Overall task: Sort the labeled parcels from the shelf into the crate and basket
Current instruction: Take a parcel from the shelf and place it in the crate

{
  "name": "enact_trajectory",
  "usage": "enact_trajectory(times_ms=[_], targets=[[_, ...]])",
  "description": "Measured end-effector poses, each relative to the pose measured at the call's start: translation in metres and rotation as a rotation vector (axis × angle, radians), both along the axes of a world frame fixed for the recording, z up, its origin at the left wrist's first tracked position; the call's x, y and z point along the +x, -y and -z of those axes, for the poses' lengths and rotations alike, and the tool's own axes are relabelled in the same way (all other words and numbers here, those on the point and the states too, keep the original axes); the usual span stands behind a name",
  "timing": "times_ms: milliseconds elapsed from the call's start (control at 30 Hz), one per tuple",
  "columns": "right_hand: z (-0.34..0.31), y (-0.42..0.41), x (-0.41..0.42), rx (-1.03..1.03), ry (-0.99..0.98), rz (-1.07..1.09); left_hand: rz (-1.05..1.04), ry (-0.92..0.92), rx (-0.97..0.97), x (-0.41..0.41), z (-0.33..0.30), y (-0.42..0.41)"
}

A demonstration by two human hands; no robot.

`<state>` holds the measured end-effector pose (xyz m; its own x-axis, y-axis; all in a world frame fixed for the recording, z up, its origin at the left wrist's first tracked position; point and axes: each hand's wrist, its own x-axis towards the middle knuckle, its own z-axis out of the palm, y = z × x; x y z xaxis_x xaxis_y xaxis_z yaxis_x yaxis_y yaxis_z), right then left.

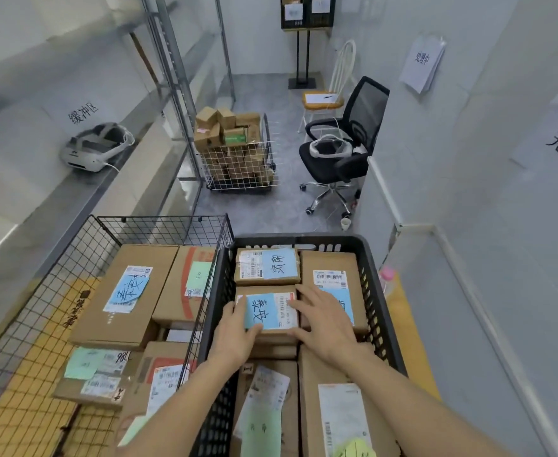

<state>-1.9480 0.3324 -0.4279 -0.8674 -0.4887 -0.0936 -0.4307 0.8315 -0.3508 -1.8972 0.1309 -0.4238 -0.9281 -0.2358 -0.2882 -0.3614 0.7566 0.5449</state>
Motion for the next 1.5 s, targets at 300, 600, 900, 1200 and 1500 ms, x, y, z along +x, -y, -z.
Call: enact_trajectory(times_ms=[300,600,900,1200,1500], targets=[[0.01,-0.008,-0.007,0.018,-0.011,-0.065,0.079,-0.029,0.016,-0.006,0.012,0.005],[-0.019,-0.01,-0.012,0.032,0.027,-0.122,0.081,-0.041,-0.095,-0.002,-0.02,0.005],[-0.136,0.044,-0.014,0.031,-0.158,-0.221,0.015,-0.216,-0.329,0.04,-0.15,0.052],[-0.283,0.192,0.117,-0.219,-0.277,-0.508,-0.34,-0.315,-0.553,0.23,-0.297,0.152],[-0.379,0.303,0.4,-0.396,-0.296,-0.844,-0.732,-0.352,-0.707,0.559,-0.386,0.194]])
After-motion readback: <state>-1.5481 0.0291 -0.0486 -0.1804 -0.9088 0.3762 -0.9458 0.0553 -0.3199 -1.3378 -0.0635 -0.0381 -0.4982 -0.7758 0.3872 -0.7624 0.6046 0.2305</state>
